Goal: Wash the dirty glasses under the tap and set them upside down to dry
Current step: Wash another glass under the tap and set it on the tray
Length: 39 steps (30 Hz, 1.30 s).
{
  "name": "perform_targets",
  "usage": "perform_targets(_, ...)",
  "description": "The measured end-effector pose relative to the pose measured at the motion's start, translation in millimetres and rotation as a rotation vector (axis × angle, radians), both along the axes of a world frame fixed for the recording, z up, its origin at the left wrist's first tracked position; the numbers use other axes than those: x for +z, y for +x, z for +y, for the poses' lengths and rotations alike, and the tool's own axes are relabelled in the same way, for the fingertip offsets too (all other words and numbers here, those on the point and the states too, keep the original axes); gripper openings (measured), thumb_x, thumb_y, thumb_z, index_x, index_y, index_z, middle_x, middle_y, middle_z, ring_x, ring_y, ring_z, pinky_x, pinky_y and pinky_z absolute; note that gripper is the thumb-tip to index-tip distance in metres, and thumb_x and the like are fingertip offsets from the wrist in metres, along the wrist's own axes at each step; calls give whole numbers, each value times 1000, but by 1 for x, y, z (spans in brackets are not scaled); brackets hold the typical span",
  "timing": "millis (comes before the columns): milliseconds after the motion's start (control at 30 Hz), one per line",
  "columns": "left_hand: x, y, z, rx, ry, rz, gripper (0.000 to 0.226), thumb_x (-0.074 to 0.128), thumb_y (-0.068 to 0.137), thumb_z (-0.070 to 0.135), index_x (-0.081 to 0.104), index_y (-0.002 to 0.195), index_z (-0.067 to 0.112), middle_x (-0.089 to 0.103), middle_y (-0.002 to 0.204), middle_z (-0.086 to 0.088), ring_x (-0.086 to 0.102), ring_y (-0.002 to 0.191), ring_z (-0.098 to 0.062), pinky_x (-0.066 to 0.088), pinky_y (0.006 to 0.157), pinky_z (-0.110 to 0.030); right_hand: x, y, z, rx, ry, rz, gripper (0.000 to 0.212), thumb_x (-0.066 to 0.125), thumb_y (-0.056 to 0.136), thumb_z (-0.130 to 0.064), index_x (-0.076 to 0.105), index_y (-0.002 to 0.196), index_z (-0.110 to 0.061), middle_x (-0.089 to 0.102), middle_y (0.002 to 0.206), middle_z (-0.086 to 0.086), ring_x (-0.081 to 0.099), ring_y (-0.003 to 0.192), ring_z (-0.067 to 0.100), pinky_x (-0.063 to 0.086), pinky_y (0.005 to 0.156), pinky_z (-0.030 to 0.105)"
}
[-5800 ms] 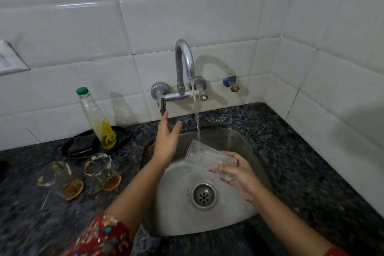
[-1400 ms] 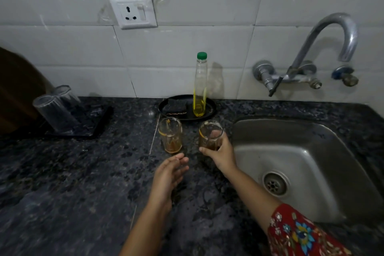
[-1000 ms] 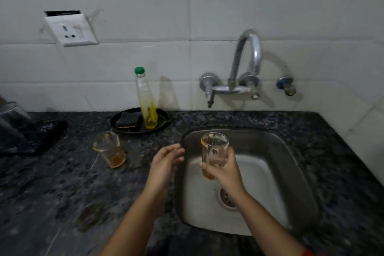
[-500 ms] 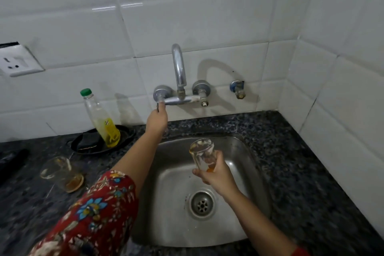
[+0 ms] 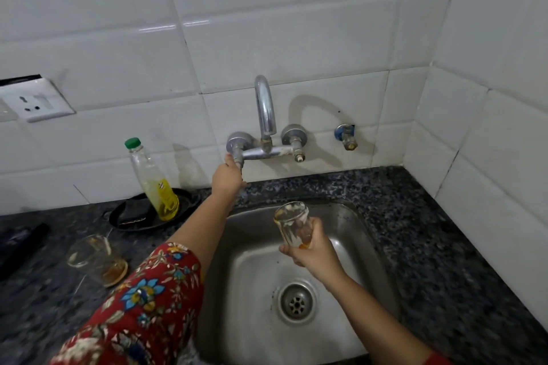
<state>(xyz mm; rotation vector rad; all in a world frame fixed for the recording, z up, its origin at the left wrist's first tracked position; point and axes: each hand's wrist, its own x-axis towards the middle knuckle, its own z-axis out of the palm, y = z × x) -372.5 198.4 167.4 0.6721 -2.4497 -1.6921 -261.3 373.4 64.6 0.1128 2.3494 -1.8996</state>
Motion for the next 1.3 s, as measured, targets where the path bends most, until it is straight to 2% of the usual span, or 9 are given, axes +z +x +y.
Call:
perform_targets(267, -25, 27, -7, -108, 186, -57, 40, 25, 103, 48, 47, 113, 16, 60, 108, -12, 55, 102, -28, 46, 92, -45, 5, 3, -14, 33, -137, -23, 57, 77, 78, -19, 36, 118, -24, 58, 107, -2, 59, 93, 11, 53, 61, 18)
perform_targets(400, -72, 85, -1, -701, 173, -149, 61, 60, 85, 9, 42, 141, 25, 62, 128, 1, 59, 107, -16, 49, 82, -32, 16, 0, -19, 60, -214, -49, 50, 65, 89, -19, 33, 127, -17, 54, 113, 4, 56, 90, 7, 46, 53, 7)
perform_targets(600, -92, 94, 15, -706, 384, 25, 63, 72, 69, -4, 52, 126, 15, 66, 115, -13, 67, 99, -25, 56, 82, -36, 23, 3, -26, 172, -188, -58, 55, 41, 96, -46, 21, 144, -30, 35, 147, 3, 37, 134, 20, 37, 107, 38)
perform_targets(733, -98, 84, 9, -614, 349, 91, 58, 68, 59, -7, 60, 115, 8, 68, 96, -10, 63, 85, -21, 52, 71, -31, 26, -4, -15, 121, 181, 288, 62, 51, 97, -28, 18, 149, -33, 15, 156, -5, 13, 143, 10, 16, 119, 43)
perform_targets(933, -102, 69, -5, -606, 187, 164, 70, 65, 52, -18, 59, 116, 9, 70, 102, -4, 66, 90, -13, 53, 71, -26, 41, -33, 19, 595, 1052, 1040, 42, 60, 79, -6, 63, 116, -27, 61, 127, -9, 47, 126, 11, 24, 109, 41)
perform_targets(1033, -96, 71, 7, -619, 86, 170, 59, 69, 61, -18, 60, 107, 18, 69, 100, -2, 67, 91, -13, 53, 67, -19, 62, -46, 14, 845, 1312, 806, 38, 53, 85, 1, 60, 119, -14, 62, 125, 6, 57, 116, 25, 40, 101, 45)
perform_targets(1133, -97, 78, 20, -423, -20, 288, 44, 76, 67, 5, 58, 99, 28, 69, 94, 4, 67, 91, -14, 54, 73, -21, 71, -47, -11, 848, 1149, 355, 19, 52, 89, -12, 64, 103, -9, 65, 106, 12, 61, 98, 29, 49, 85, 40)
perform_targets(1233, -94, 78, 14, -483, -137, 341, 50, 80, 67, 12, 54, 106, 30, 66, 98, 9, 64, 93, -2, 50, 79, -14, 76, -51, -14, 967, 1101, 339, 18, 53, 91, -18, 68, 100, -11, 67, 103, 10, 60, 94, 24, 49, 85, 38)
perform_targets(1300, -85, 70, 2, -680, -167, 302, 56, 84, 67, 11, 56, 115, 20, 65, 109, 8, 63, 100, -1, 50, 88, -17, 77, -59, -5, 1002, 1355, 656, 14, 56, 90, -16, 68, 97, -15, 68, 100, 5, 64, 92, 22, 52, 84, 36)
